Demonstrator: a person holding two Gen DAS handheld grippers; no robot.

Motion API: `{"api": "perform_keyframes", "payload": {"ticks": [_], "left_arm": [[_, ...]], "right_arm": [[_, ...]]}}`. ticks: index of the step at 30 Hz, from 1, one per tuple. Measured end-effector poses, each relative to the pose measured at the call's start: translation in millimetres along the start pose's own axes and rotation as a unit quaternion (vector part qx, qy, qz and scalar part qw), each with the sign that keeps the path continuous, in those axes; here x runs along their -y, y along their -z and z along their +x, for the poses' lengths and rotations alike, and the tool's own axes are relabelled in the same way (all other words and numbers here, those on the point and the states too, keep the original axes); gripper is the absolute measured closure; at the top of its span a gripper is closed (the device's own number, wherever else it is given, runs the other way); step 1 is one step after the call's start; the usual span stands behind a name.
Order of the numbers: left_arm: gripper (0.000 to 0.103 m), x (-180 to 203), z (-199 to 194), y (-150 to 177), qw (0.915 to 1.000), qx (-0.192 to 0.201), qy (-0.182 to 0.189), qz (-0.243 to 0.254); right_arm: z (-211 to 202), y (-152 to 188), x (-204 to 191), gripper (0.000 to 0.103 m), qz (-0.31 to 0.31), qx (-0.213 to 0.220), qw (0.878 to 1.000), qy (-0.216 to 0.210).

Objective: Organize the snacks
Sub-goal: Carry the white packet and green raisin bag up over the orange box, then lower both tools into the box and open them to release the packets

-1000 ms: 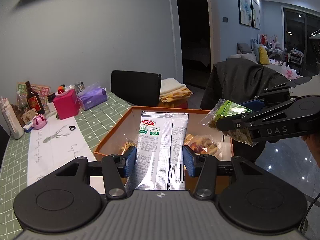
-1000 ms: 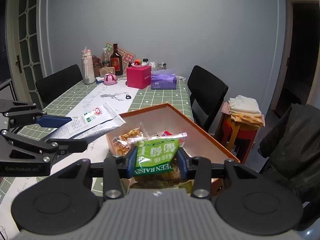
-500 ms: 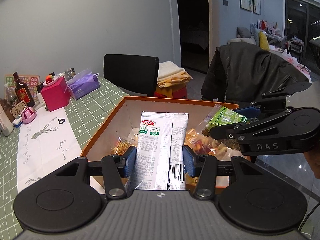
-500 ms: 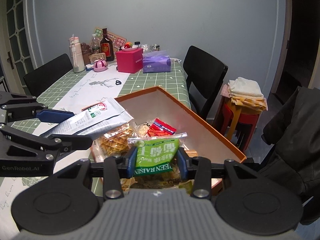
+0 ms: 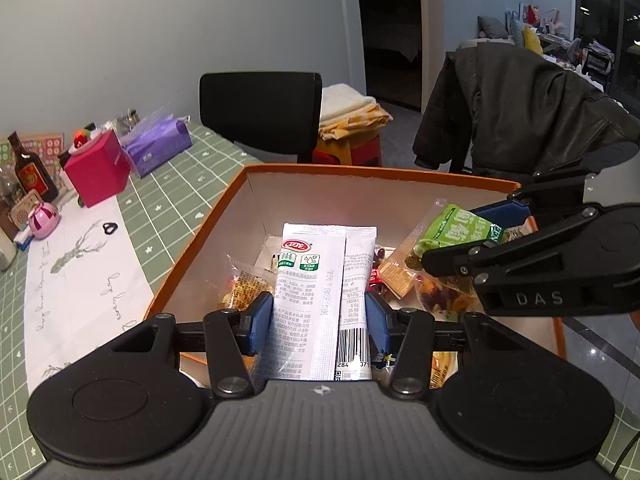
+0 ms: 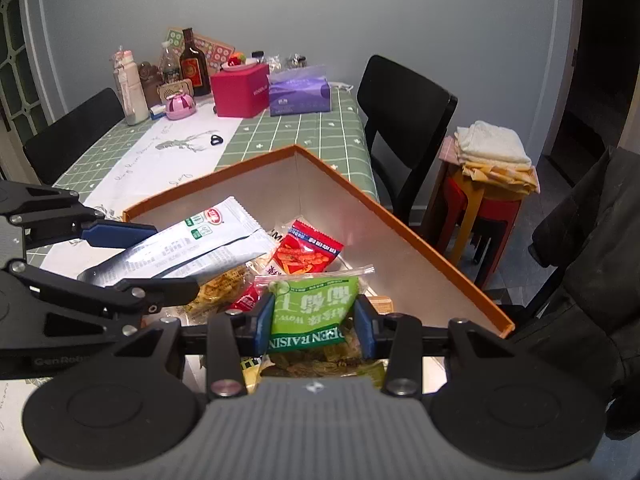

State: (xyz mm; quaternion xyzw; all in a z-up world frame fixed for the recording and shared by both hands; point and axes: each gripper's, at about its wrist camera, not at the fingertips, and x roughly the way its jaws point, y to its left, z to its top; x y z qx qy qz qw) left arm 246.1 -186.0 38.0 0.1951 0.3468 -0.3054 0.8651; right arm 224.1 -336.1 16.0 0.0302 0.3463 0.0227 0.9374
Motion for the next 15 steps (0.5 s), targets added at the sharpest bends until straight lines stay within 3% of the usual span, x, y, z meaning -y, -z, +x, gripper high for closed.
{"api": "perform_keyframes", "payload": {"ticks": [15], "left_arm": [[0.047,-15.4,48.2,-11.8,0.9985,-0.045,-0.011,-0.03]], "right_arm": [[57.2,-18.7,9.0,0.063,0.018,-0.06,0.998,0.007]]}}
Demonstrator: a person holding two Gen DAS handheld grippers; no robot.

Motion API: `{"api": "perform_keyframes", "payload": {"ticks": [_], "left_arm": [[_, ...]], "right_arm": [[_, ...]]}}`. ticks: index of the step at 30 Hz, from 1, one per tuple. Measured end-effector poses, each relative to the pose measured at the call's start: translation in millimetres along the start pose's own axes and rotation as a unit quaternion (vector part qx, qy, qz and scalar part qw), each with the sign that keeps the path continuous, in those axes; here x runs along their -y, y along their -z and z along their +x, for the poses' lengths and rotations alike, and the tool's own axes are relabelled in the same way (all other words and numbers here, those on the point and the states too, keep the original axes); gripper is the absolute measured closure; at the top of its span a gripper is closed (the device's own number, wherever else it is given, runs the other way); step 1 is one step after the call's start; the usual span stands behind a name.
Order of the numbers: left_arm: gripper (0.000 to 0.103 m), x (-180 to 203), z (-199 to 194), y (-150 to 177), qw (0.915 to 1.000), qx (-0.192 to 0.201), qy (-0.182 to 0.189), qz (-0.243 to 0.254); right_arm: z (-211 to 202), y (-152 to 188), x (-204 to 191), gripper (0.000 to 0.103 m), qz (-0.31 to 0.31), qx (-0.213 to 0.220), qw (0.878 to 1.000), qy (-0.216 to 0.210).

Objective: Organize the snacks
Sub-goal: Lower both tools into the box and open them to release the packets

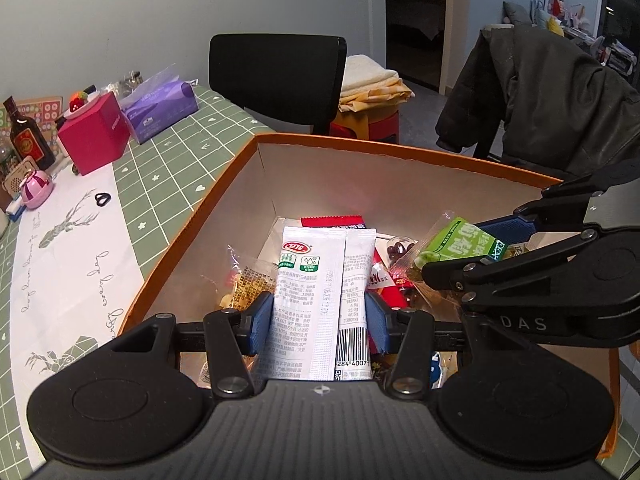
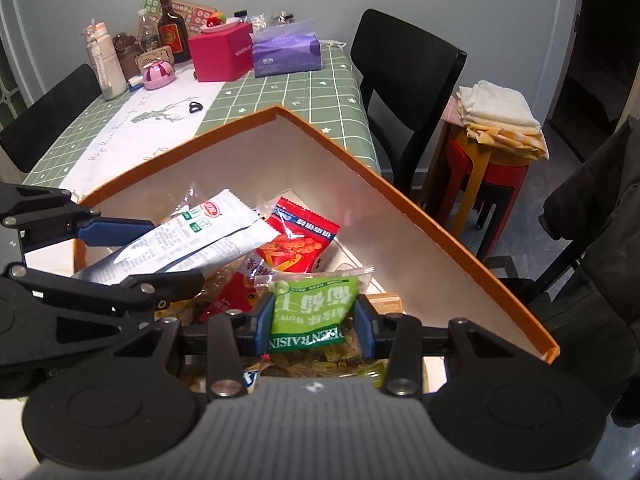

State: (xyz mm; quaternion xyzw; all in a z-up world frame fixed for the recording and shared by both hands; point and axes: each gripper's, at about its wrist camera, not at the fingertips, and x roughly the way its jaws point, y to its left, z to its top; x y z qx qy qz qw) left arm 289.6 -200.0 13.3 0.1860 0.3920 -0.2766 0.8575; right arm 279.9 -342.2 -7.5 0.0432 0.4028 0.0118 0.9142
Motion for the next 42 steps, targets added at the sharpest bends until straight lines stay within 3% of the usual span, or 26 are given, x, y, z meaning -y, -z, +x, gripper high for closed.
{"api": "perform_keyframes", "payload": {"ticks": [14,29,33,42], "left_arm": [[0.047,-11.8,30.8,-2.1,0.999,-0.029,-0.011,-0.033],[0.047,1.0,43.8,-1.3,0.9985,-0.044,-0.034,-0.001],[0.046,1.7,44.4,-0.3,0.9981,-0.049,-0.037,0.006],[0.027,11.9,39.9,2.4,0.9967,-0.055,-0.052,0.028]], "right_arm": [[38.7,-19.2,4.5,0.062,0.015,-0.048,0.999,0.008],[67.8,-28.5,3.2,0.061,0.02,-0.072,0.997,0.026],[72.3,-29.1,3.7,0.055,0.026,-0.077,0.996,0.024],[74.0,-27.2,-3.7,0.047,0.019,-0.065,0.997,0.032]]}}
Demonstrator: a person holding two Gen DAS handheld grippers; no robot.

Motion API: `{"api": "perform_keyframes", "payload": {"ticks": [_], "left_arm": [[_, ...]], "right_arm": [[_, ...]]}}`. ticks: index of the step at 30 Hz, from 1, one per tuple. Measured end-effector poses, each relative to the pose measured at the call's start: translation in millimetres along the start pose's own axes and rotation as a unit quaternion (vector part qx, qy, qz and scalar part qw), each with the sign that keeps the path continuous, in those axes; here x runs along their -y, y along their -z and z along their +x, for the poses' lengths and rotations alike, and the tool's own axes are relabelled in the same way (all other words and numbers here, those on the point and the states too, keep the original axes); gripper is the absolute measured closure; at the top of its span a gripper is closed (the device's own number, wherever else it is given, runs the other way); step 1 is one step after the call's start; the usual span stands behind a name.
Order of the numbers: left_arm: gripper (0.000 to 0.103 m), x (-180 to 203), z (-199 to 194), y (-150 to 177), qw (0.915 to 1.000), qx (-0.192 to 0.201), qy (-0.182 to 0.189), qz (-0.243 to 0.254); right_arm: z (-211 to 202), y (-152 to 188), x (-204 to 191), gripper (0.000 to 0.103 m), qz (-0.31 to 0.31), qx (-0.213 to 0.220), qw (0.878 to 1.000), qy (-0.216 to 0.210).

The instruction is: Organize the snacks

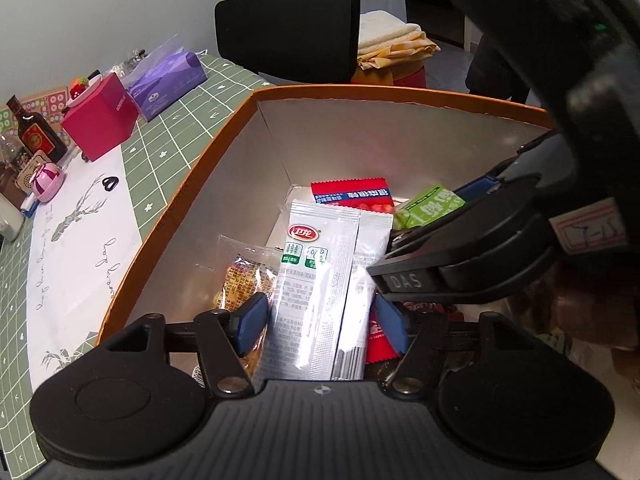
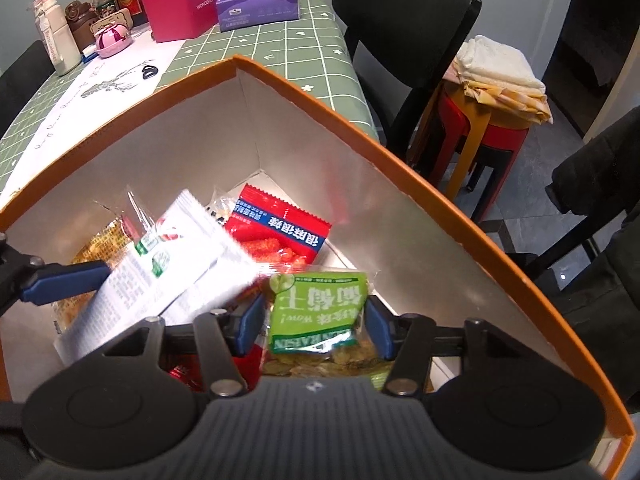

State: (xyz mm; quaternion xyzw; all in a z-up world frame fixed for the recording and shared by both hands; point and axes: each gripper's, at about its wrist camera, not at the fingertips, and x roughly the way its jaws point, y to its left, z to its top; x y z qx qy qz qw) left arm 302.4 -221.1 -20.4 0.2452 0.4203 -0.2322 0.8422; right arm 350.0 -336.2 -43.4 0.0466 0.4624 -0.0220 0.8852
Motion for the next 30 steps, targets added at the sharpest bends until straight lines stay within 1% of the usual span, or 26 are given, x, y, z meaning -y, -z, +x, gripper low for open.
{"api": "perform_keyframes", "payload": {"ticks": [2,6,10,12,14,17,20,22,23,25,26,27,29,30], "left_arm": [[0.024,1.2,-5.6,1.5,1.0,0.006,0.006,0.001],[0.023,2.5,-17.0,1.7,0.9999,0.013,0.009,0.004],[0.022,2.0,-30.9,3.3,0.9997,0.024,0.009,0.004],[0.02,-0.2,-39.4,3.2,0.9995,0.029,0.013,-0.003],[0.014,-2.2,-48.0,2.9,0.9992,0.036,0.013,-0.008],[0.013,-2.4,-61.8,2.8,0.9989,0.046,0.012,-0.009],[0.013,-2.6,-79.4,5.8,0.9979,0.06,0.014,-0.017],[0.013,-5.9,-94.3,11.4,0.9963,0.077,0.022,-0.032],[0.012,-8.1,-100.2,14.5,0.9953,0.084,0.026,-0.041],[0.011,-12.6,-110.2,20.2,0.9933,0.091,0.028,-0.065],[0.011,-13.5,-115.6,23.4,0.9925,0.096,0.021,-0.073],[0.011,-12.7,-121.1,26.6,0.9919,0.103,0.006,-0.074],[0.008,-9.2,-130.2,32.1,0.9906,0.116,-0.026,-0.068],[0.007,-8.4,-134.4,35.1,0.9895,0.123,-0.032,-0.068]], "right_arm": [[-3.4,1.4,-0.9,0.044,0.0,-0.001,1.0,-0.004],[-13.6,4.9,-6.7,0.037,-0.013,0.003,1.0,0.004],[-28.1,6.6,-5.7,0.031,-0.01,0.01,1.0,0.005],[-37.9,7.7,-4.3,0.029,-0.007,0.017,1.0,0.004],[-48.5,9.5,-3.1,0.028,-0.003,0.025,1.0,0.002],[-66.2,12.8,-2.8,0.028,0.0,0.036,0.999,0.002],[-87.7,16.4,-1.7,0.027,0.005,0.052,0.999,0.0],[-105.9,21.8,-1.8,0.021,0.006,0.071,0.997,0.002],[-114.8,25.2,-2.1,0.02,0.005,0.084,0.996,0.003],[-134.0,33.4,-1.2,0.013,0.008,0.111,0.994,-0.001],[-142.0,38.0,-0.1,0.012,0.013,0.122,0.992,-0.006],[-149.9,42.6,1.2,0.009,0.019,0.133,0.991,-0.011],[-166.1,53.9,3.4,0.006,0.037,0.154,0.987,-0.015],[-174.3,60.1,3.7,0.005,0.043,0.168,0.985,-0.017]]}}
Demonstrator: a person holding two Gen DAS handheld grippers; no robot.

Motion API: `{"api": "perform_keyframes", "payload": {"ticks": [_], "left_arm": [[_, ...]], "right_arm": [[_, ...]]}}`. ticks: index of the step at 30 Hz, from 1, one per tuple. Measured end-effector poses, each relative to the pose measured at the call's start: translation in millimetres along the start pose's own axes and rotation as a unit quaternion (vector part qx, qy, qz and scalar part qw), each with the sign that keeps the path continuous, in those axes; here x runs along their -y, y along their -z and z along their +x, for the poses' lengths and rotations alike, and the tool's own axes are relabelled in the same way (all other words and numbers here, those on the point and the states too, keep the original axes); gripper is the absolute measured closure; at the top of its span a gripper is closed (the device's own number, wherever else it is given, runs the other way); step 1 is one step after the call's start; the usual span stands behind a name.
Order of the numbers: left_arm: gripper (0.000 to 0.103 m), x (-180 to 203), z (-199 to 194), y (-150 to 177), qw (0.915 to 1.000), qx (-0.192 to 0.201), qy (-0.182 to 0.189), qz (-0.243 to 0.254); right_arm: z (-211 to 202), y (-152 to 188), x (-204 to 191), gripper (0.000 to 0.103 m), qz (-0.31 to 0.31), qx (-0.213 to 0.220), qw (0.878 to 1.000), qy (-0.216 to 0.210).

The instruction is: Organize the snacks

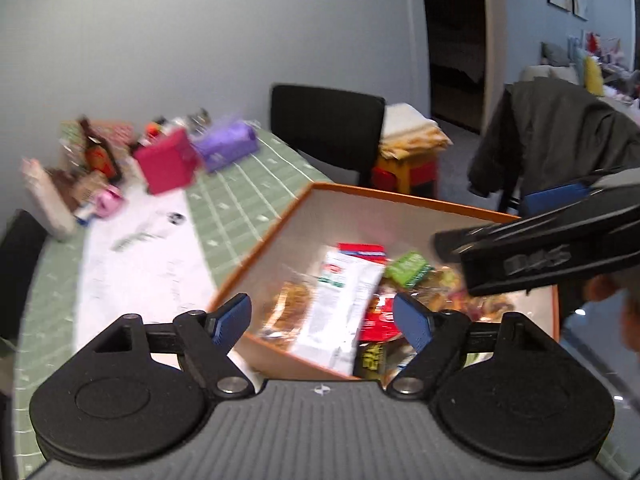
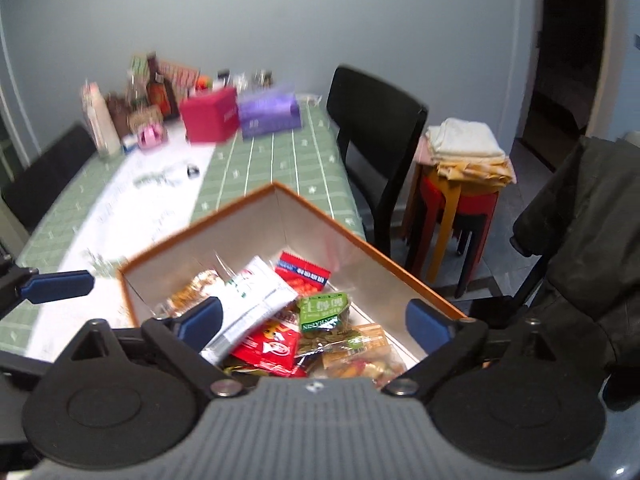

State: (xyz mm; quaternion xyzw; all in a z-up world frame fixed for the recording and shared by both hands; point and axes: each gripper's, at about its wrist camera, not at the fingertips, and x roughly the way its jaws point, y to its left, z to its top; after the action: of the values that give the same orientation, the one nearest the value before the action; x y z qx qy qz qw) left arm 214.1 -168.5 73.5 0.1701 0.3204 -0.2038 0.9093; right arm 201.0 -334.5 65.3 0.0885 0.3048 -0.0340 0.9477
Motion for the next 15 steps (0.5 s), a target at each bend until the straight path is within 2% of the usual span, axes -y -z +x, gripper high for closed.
{"api": "perform_keyframes", "payload": {"ticks": [3,6,10,15], "left_arm": [[0.002,-5.3,-11.4,4.7,0.9997,0.003,-0.003,-0.023],[0.002,-13.3,-21.0,10.1,0.9982,0.005,-0.008,-0.06],[0.001,-21.7,-26.9,22.2,0.9946,-0.005,-0.008,-0.104],[0.001,-18.2,-30.0,47.6,0.9927,-0.017,0.0,-0.119]], "right_arm": [[-26.6,11.6,-1.5,0.003,0.013,0.037,0.999,0.001],[-44.8,25.8,-6.0,0.003,0.02,0.057,0.998,0.009],[-59.5,42.8,-5.4,0.003,0.045,0.059,0.997,0.014],[-70.8,72.2,2.5,0.003,0.068,0.067,0.995,0.016]]}}
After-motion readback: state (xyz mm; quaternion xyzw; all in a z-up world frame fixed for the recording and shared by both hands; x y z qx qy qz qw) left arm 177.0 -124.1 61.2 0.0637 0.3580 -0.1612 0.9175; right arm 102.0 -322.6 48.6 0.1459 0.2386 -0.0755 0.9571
